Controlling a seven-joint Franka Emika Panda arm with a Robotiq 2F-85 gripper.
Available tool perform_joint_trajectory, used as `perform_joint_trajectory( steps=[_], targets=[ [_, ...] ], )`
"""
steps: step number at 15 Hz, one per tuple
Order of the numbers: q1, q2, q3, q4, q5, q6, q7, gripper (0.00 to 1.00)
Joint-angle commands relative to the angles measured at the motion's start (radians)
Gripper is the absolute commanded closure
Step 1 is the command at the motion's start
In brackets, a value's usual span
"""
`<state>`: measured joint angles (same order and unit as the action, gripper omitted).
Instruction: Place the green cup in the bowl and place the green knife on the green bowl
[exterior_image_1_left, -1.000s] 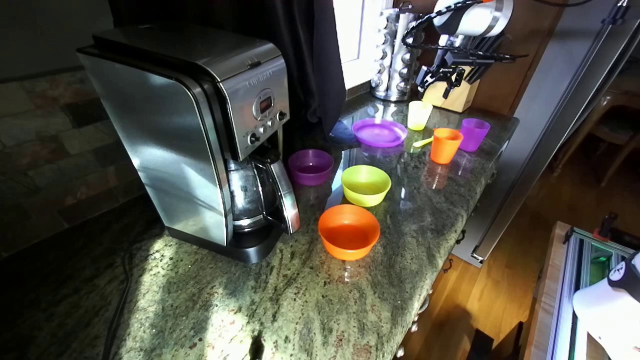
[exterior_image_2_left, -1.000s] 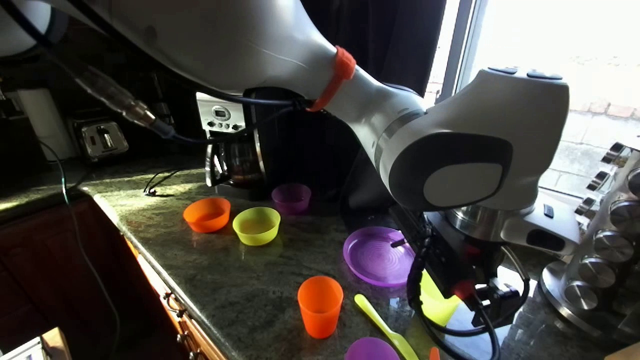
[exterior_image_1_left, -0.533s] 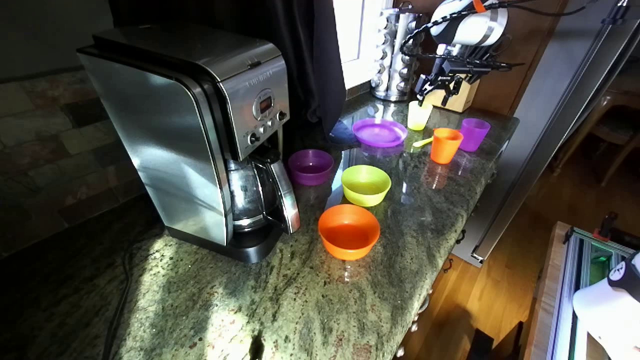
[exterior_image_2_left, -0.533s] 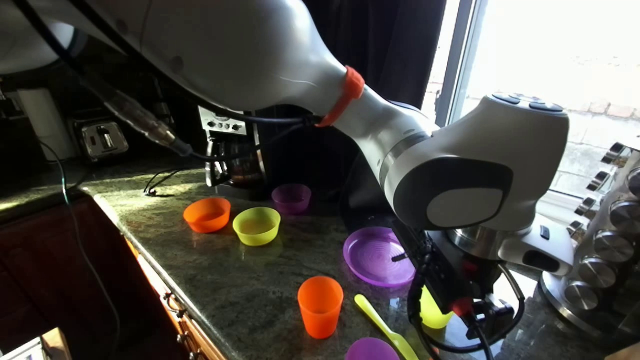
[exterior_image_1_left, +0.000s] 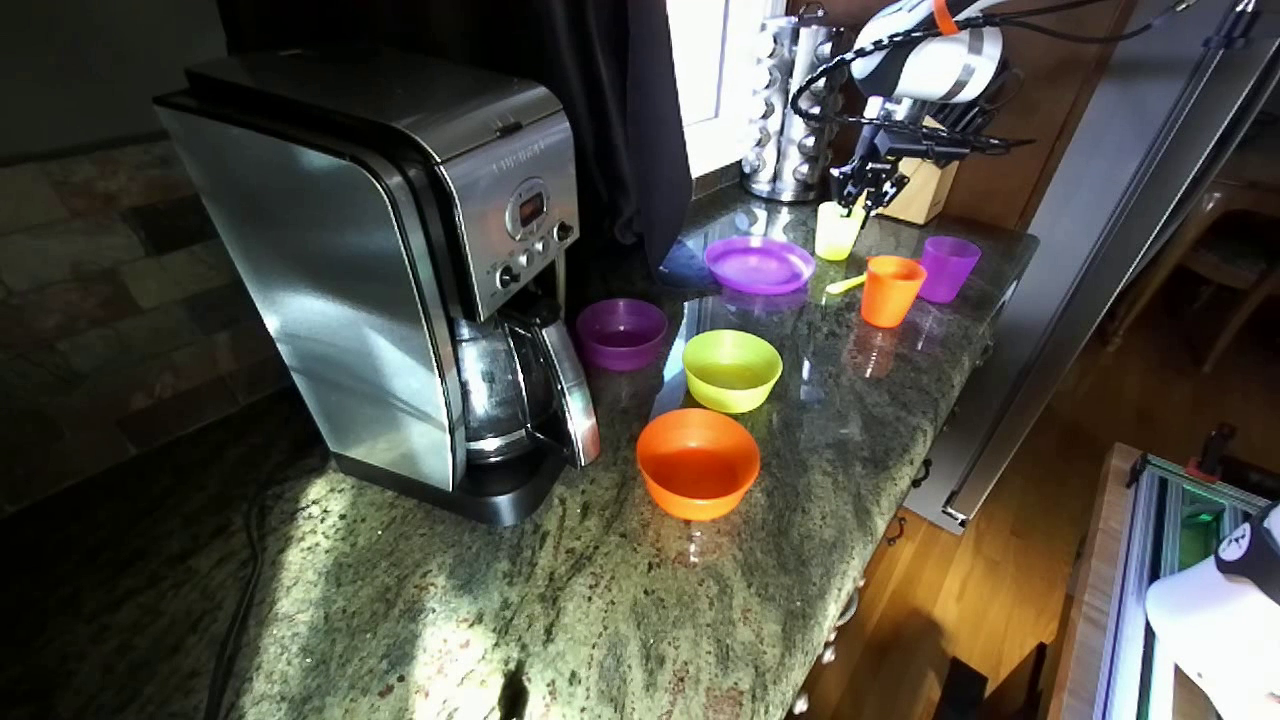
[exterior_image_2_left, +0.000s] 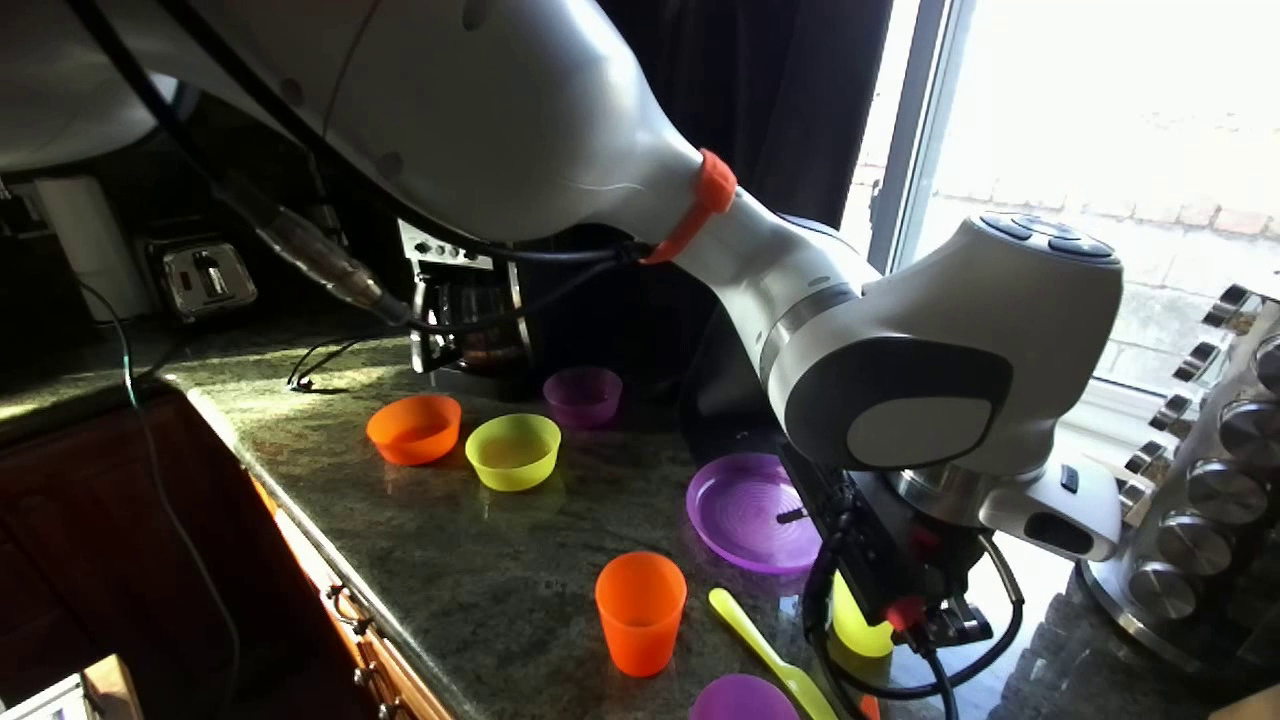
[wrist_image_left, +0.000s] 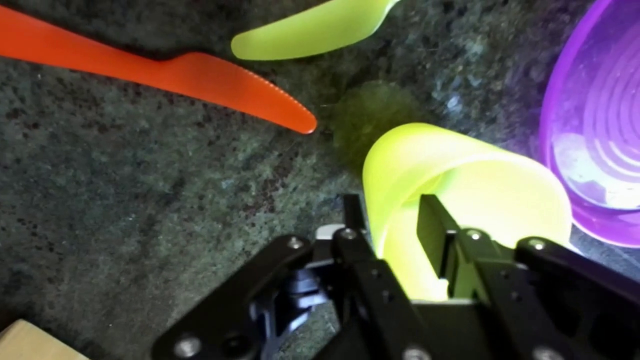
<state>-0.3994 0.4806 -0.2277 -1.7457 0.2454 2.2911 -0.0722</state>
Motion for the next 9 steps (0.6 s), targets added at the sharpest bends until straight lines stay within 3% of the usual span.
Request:
perform_joint_trajectory(
  steps=[1, 3, 9],
  targets=[
    [-0.023, 0.001, 0.024, 0.021, 0.031, -0.036, -0.013, 0.95],
    [-0.026, -0.011, 0.029, 0.019, 0.037, -0.037, -0.019, 1.0],
    [-0.024, -0.107, 0.032, -0.047, 0.032, -0.025, -0.069, 0.99]
  ],
)
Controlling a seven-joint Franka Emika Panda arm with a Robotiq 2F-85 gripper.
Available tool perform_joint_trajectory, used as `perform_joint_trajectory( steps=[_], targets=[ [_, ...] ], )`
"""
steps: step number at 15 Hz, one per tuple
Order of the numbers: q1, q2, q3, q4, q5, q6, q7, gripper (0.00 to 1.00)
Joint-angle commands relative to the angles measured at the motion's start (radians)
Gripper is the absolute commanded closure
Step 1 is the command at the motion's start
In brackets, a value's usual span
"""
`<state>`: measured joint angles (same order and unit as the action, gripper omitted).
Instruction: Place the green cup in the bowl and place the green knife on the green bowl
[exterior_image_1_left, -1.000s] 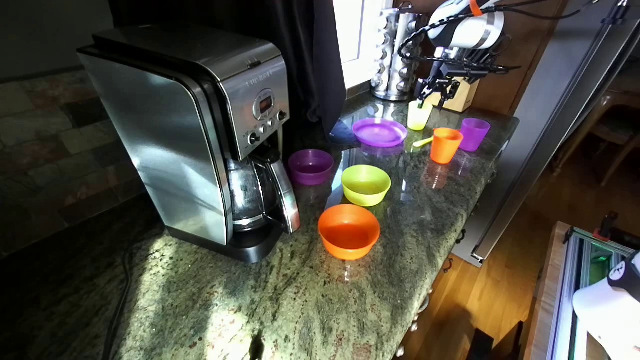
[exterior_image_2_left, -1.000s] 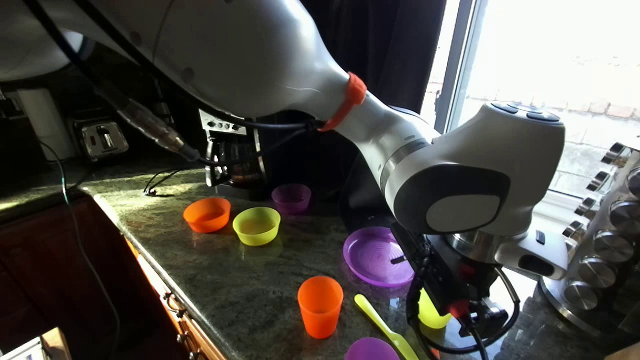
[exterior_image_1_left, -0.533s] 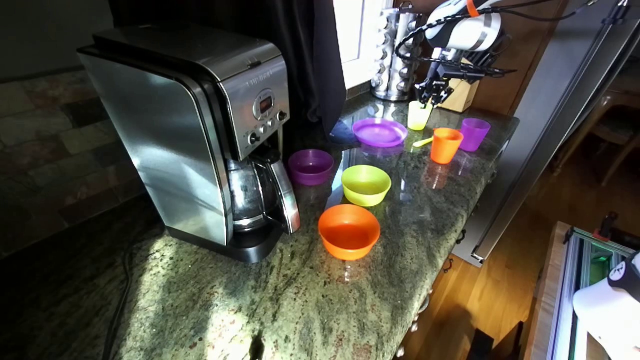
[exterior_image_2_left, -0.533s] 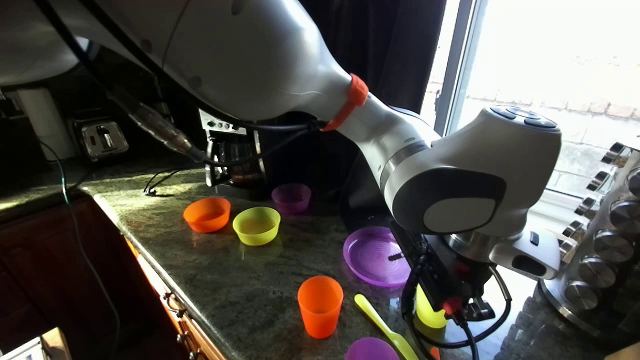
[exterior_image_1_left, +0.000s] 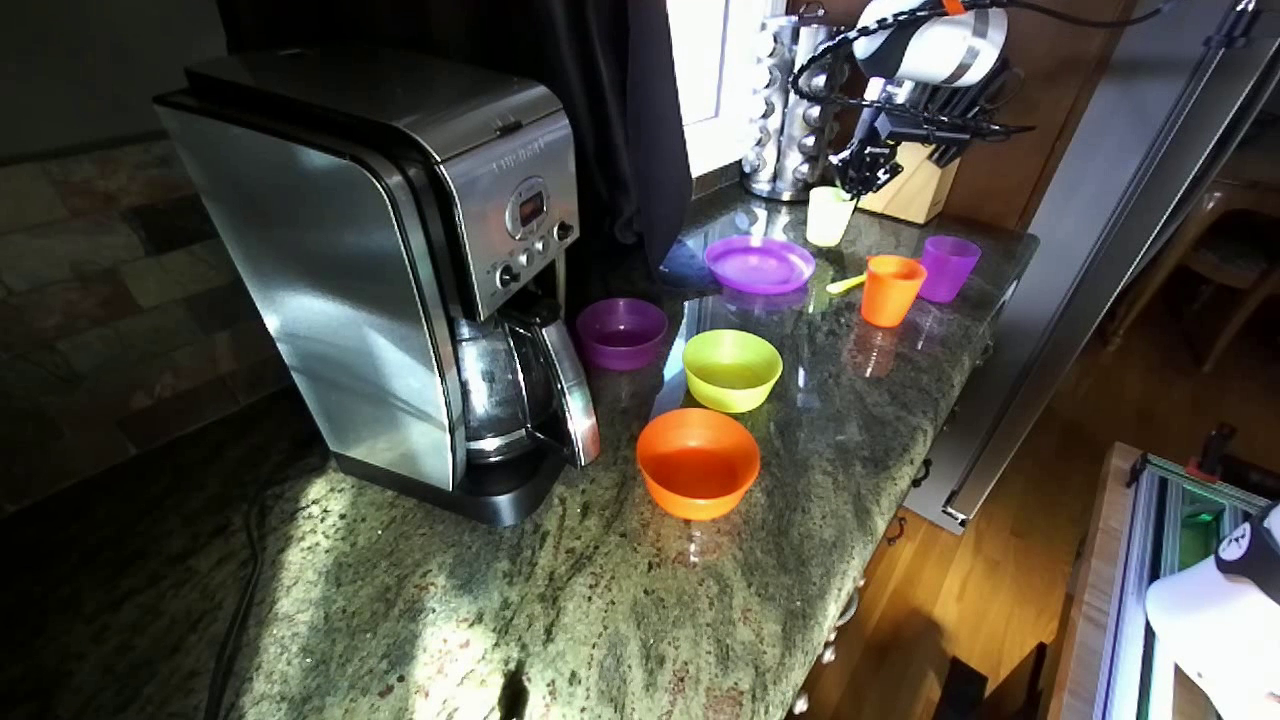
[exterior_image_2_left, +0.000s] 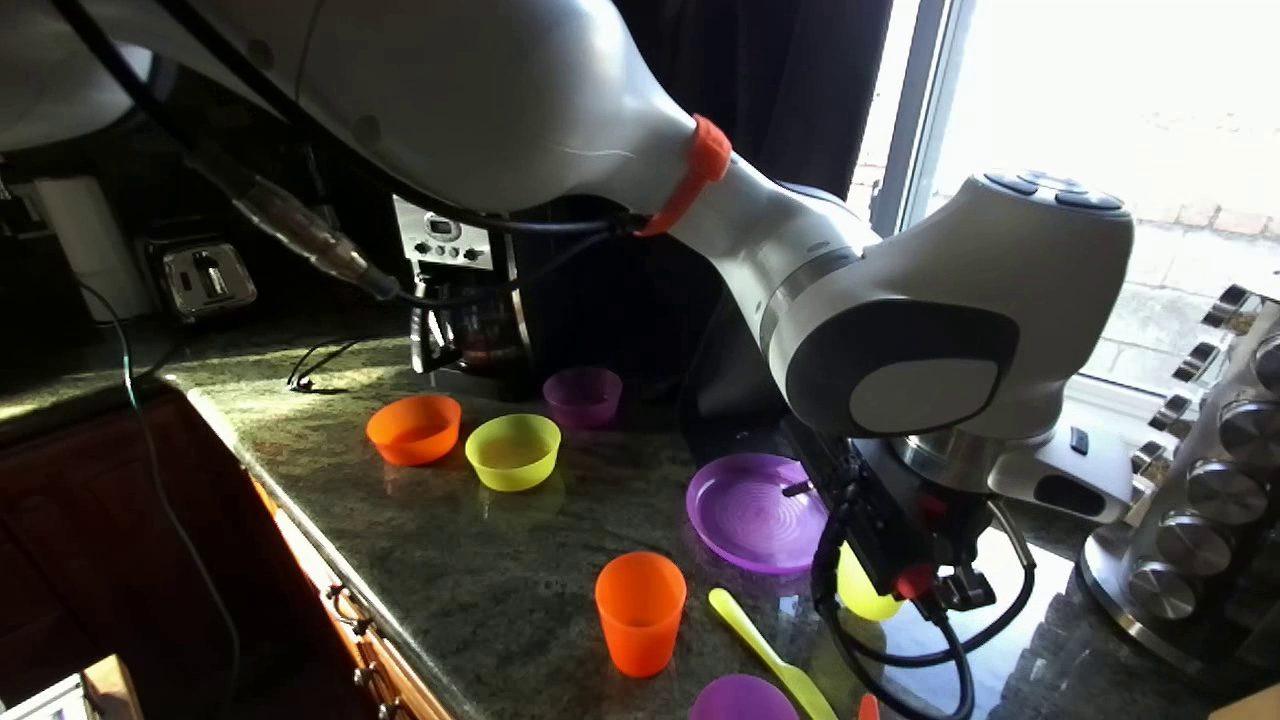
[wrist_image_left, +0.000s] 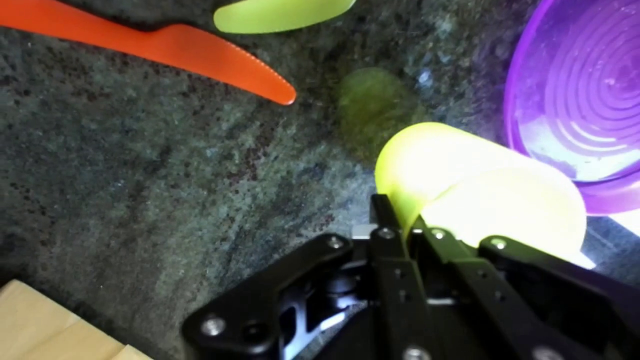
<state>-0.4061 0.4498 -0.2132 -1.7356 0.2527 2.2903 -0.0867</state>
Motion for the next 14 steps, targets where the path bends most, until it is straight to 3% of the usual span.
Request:
perform_joint_trajectory(
  steps=[1, 8, 14],
  targets=[
    [-0.017, -0.096, 0.018, -0.069, 0.026, -0.029, -0.071, 0.99],
    [0.021, -0.273, 0.008, -0.225, -0.014, -0.126, -0.205, 0.99],
    [0.098, -0.424, 0.014, -0.395, -0.078, -0.107, -0.283, 0.99]
  ],
)
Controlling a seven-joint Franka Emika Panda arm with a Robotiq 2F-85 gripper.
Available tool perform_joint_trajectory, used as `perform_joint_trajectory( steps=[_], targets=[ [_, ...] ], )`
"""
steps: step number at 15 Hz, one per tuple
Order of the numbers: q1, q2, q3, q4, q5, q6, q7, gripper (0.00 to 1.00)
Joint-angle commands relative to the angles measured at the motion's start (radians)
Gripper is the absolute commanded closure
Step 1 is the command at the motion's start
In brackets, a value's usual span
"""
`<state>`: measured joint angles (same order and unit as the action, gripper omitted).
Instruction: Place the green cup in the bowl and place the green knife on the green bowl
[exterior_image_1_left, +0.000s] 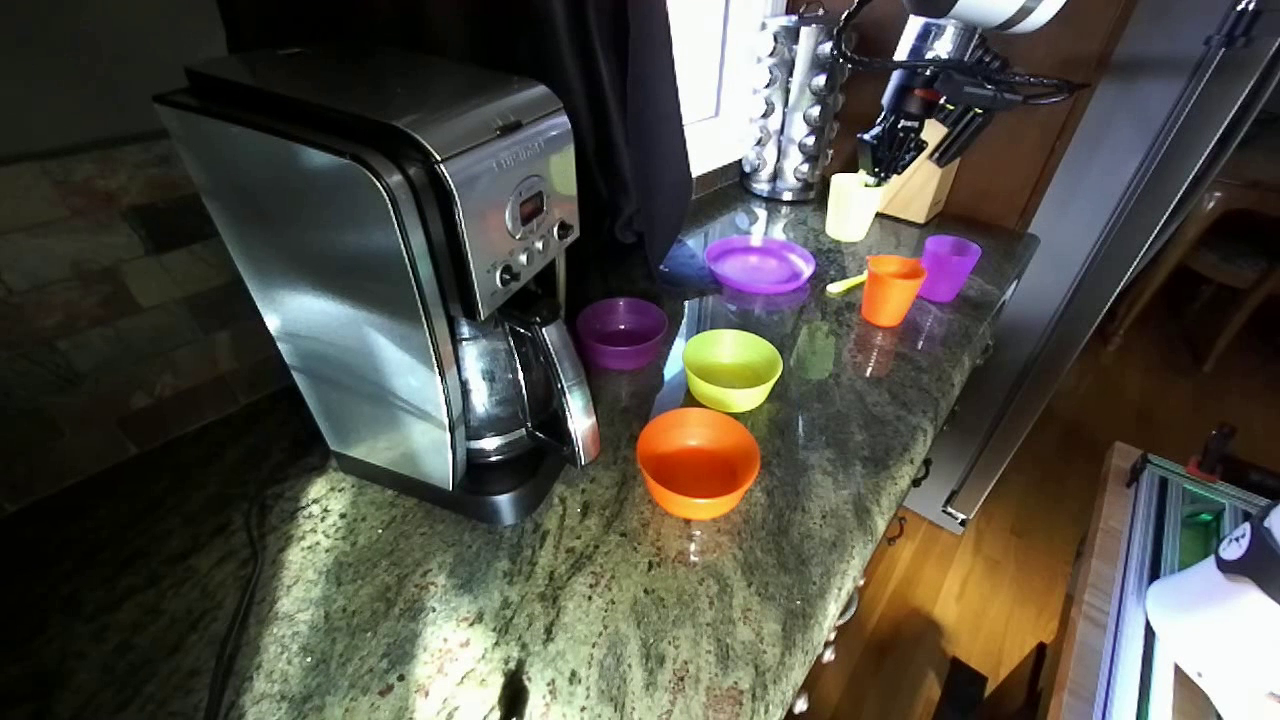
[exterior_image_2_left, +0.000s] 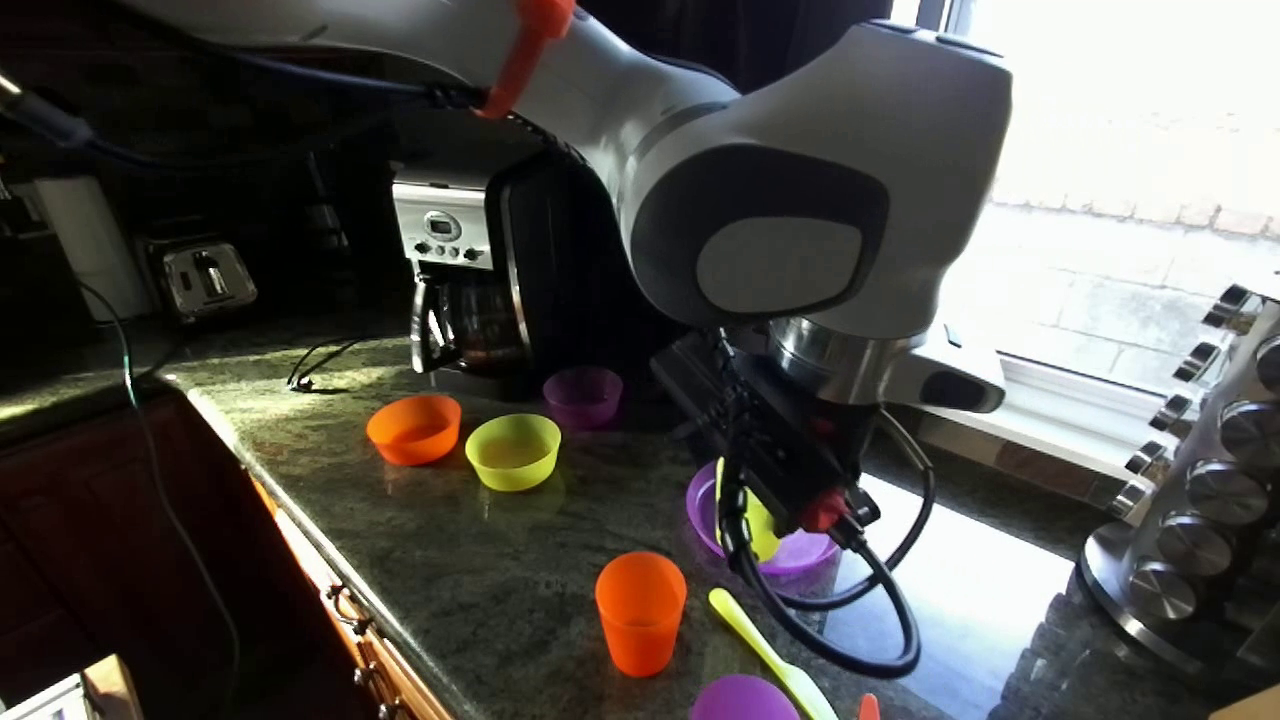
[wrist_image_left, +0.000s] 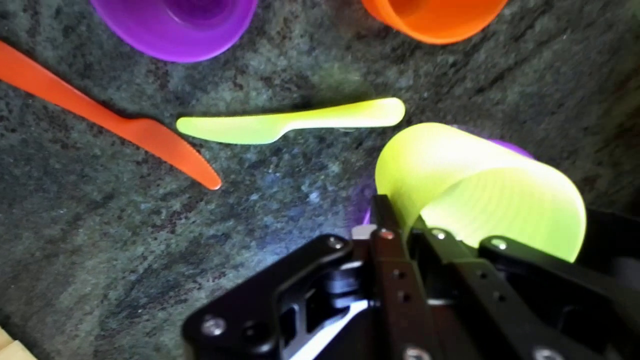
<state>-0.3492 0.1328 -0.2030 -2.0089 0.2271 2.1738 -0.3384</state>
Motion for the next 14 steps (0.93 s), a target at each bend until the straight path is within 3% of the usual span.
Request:
perform_joint_trajectory(
  steps=[1, 6, 10, 14],
  targets=[
    [0.056, -0.127, 0.006, -0.146, -0.071, 0.01, -0.037, 0.99],
    [0.142, -0.224, 0.043, -0.258, -0.154, 0.024, -0.046, 0.99],
    [0.208, -0.264, 0.08, -0.301, -0.152, 0.031, -0.049, 0.99],
    [0.232, -0.235, 0.084, -0.261, -0.142, -0.001, -0.034, 0.95]
  ],
)
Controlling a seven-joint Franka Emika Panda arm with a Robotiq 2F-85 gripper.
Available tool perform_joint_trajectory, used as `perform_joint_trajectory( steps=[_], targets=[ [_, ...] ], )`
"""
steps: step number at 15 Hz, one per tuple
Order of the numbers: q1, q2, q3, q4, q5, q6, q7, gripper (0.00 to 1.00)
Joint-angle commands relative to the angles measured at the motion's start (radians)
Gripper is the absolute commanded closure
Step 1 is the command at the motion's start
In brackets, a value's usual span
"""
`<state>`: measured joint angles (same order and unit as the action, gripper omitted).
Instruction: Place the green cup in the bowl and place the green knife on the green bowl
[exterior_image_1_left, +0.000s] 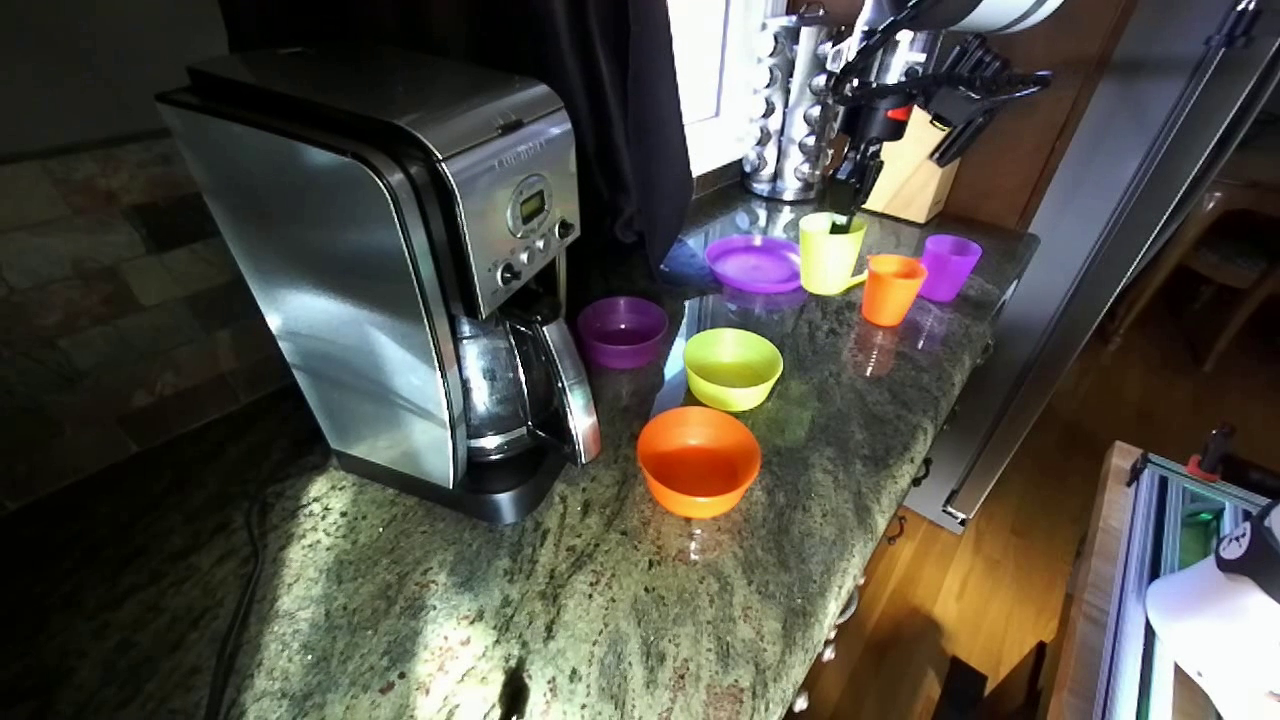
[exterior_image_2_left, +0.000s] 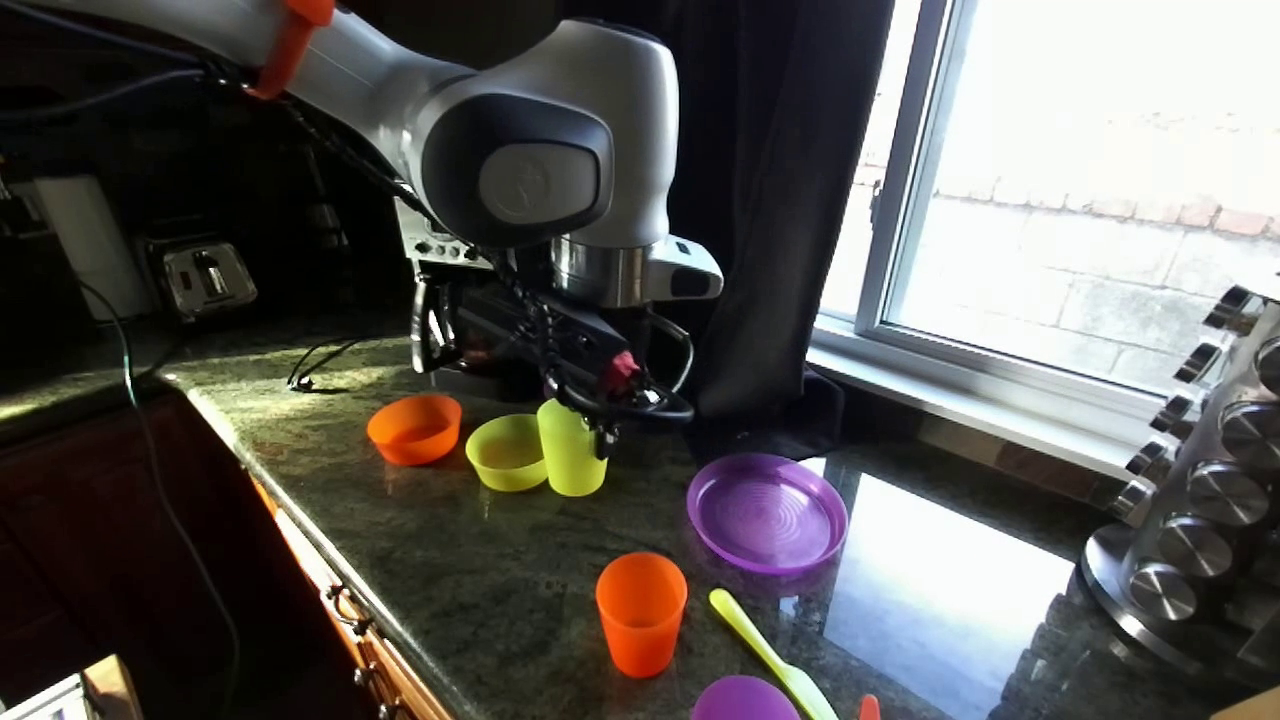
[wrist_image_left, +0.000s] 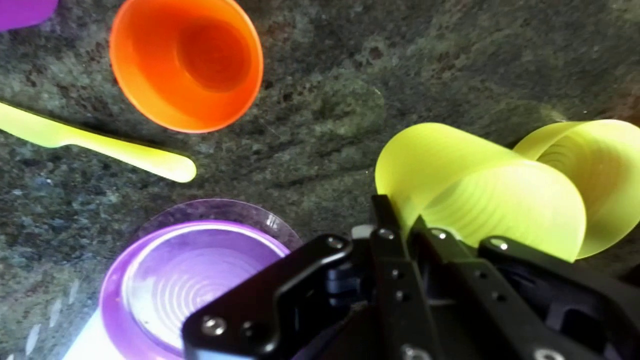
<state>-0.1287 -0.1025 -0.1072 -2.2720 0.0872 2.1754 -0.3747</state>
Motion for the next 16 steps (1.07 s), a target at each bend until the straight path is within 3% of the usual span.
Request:
perform_joint_trajectory(
  steps=[1, 8, 16],
  targets=[
    [0.015, -0.003, -0.01, -0.002, -0.002, -0.002, 0.002, 0.95],
    [0.017, -0.025, -0.011, -0.023, 0.001, 0.007, -0.008, 0.99],
    [0.092, -0.069, 0.043, -0.083, -0.029, 0.04, -0.08, 0.99]
  ],
)
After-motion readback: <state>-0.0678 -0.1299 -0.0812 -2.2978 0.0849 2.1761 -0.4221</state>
